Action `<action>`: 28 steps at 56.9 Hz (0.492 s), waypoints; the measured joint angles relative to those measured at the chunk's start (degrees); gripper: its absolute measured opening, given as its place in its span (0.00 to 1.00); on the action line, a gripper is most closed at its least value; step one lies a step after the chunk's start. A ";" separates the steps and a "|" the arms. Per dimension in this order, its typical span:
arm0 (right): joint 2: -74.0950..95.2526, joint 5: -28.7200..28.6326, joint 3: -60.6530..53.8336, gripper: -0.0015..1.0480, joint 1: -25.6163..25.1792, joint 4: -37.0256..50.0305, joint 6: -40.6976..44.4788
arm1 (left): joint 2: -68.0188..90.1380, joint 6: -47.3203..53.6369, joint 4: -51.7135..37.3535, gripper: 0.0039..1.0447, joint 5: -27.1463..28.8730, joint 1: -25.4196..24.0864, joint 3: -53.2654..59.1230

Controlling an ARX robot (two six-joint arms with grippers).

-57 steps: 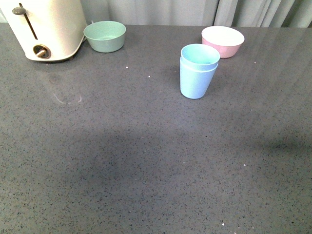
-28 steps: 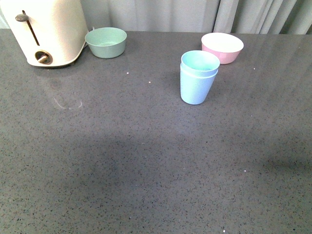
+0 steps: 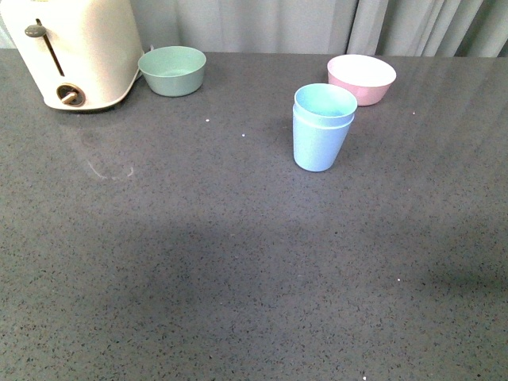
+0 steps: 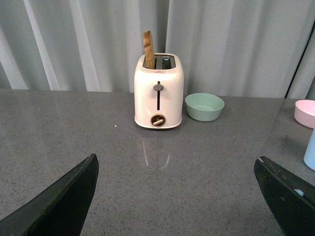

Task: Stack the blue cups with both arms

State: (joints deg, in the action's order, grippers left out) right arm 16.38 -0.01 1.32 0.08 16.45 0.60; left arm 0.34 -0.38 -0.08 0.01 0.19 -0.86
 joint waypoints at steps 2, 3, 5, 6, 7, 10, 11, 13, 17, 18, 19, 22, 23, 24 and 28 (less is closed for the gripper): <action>-0.77 0.00 0.00 0.02 0.00 -0.81 0.00 | 0.00 0.00 0.00 0.92 0.00 0.00 0.00; -1.14 0.00 0.00 0.02 0.00 -1.18 0.00 | 0.00 0.00 0.00 0.92 0.00 0.00 0.00; -1.70 0.00 0.00 0.02 0.00 -1.73 0.00 | 0.00 0.00 0.00 0.92 -0.02 0.00 0.00; -2.08 0.00 0.00 0.02 0.00 -2.08 0.00 | 0.00 0.00 -0.02 0.92 -0.02 0.00 0.00; -2.43 0.00 0.00 0.02 0.00 -2.40 0.00 | 0.00 0.00 0.00 0.92 0.00 0.00 0.00; -3.21 0.00 0.00 0.02 0.00 -3.21 0.00 | 0.00 0.00 0.00 0.92 0.00 0.00 0.00; -3.37 0.00 0.00 0.02 0.00 -3.37 0.00 | 0.00 0.00 0.00 0.92 0.00 0.00 0.00; -3.82 0.00 0.00 0.02 0.00 -3.85 0.00 | 0.00 0.00 0.00 0.92 0.00 0.00 0.00; -4.85 0.00 0.00 0.02 0.00 -4.87 0.00 | 0.00 0.00 0.00 0.92 0.00 0.00 0.00; -5.11 0.00 0.00 0.02 0.00 -5.16 0.00 | 0.00 0.00 0.00 0.92 0.00 0.00 0.00; -5.25 0.00 0.00 0.02 0.00 -5.29 0.00 | 0.00 0.00 0.00 0.92 -0.02 0.00 0.00; -5.90 0.00 0.00 0.02 0.00 -5.95 0.00 | 0.00 0.00 0.00 0.92 0.00 0.00 0.00; -6.16 0.00 0.00 0.02 0.00 -6.19 0.00 | 0.00 0.00 0.00 0.92 0.00 0.00 0.00; -6.91 0.00 0.02 0.02 0.00 -6.95 0.00 | 0.00 0.00 0.00 0.92 0.00 0.00 0.00; -13.03 0.09 0.04 0.02 0.00 -14.99 0.00 | 0.00 0.00 0.00 0.92 0.00 0.00 0.00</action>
State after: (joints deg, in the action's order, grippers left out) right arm 3.36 0.08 1.37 0.08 1.45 0.60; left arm 0.34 -0.38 -0.08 0.01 0.19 -0.86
